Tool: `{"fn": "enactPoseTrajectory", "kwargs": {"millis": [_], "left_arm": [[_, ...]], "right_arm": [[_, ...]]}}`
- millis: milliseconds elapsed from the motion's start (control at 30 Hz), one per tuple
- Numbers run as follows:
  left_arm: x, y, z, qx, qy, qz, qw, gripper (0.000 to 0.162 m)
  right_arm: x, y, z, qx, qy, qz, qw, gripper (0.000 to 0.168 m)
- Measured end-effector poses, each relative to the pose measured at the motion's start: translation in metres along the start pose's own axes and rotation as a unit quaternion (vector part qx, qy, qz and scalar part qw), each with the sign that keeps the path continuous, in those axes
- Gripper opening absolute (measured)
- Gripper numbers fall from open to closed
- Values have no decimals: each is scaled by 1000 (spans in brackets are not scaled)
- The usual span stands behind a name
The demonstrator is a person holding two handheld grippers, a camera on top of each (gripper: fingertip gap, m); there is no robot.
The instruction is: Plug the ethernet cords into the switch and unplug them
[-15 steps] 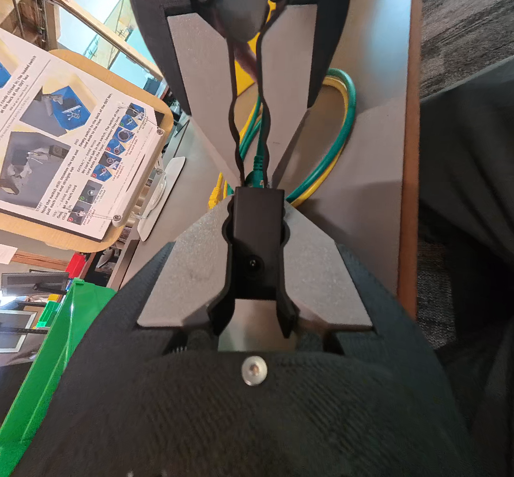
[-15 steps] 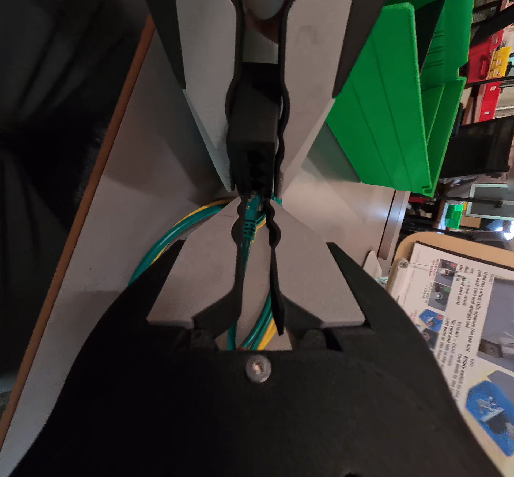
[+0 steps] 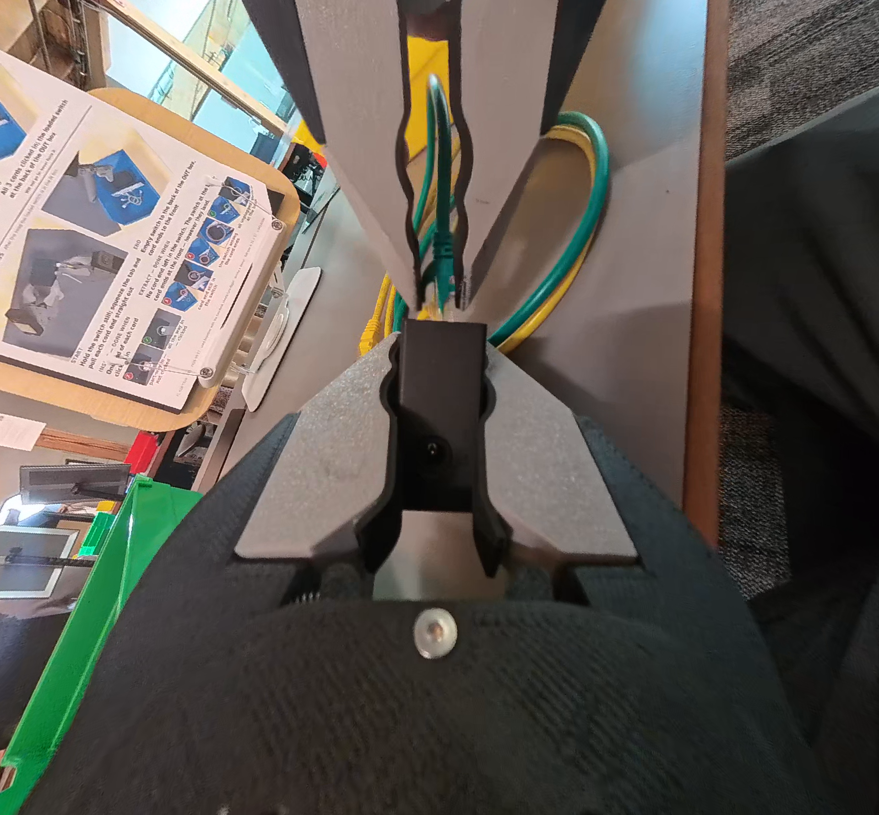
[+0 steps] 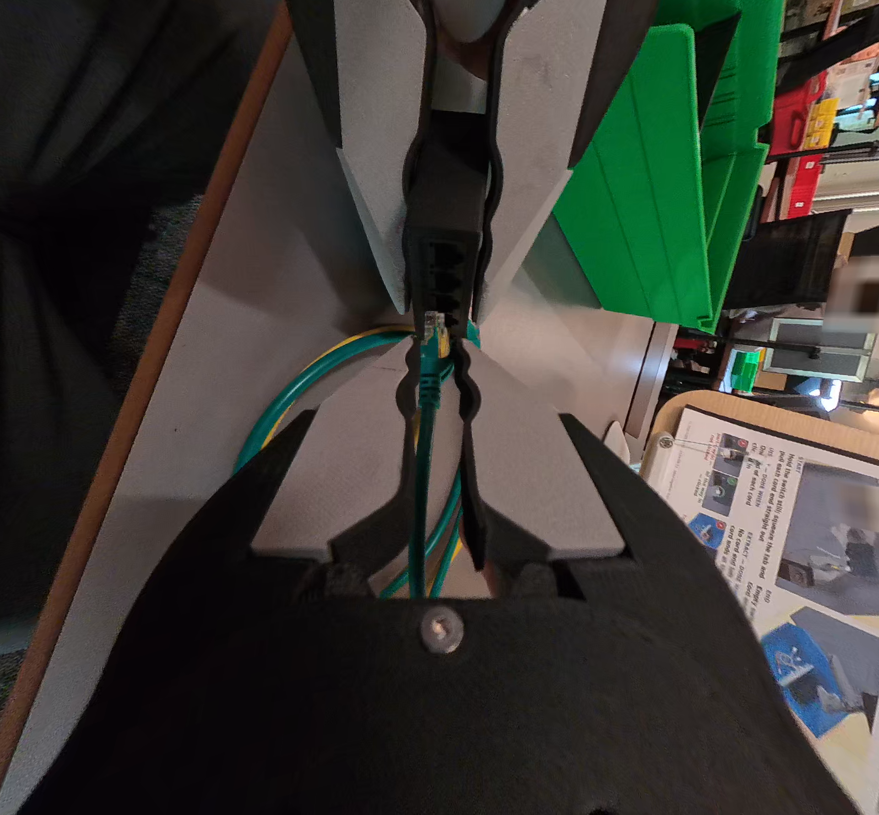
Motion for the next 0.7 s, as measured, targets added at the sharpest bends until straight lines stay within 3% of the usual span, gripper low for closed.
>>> {"fn": "enactPoseTrajectory", "kwargs": {"millis": [200, 300, 467, 567, 700], "left_arm": [[1, 3, -1, 24, -6, -22, 999, 28], [0, 2, -2, 37, -7, -53, 998, 27], [-10, -17, 0, -17, 11, -123, 992, 27], [-21, -29, 1, -54, 24, -180, 982, 27], [-39, -44, 5, -112, 66, -229, 965, 27]], "right_arm": [[-27, 15, 10, 41, 14, 51, 998, 9], [-50, 33, 31, 71, -4, 96, 993, 9], [-83, 59, 69, 132, -41, 124, 983, 9], [-103, 79, 93, 167, -92, 187, 964, 9], [-126, 106, 139, 243, -186, 265, 914, 9]]}}
Point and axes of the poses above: each gripper's, where its closed fingertips meet, x out along the fingers, z out of its underside, y = z × x across the jaws, the point moved 8 cm from there along -x, back along the fingers, and after that the axes turned 15 degrees about -y, right-handed, at the moved point
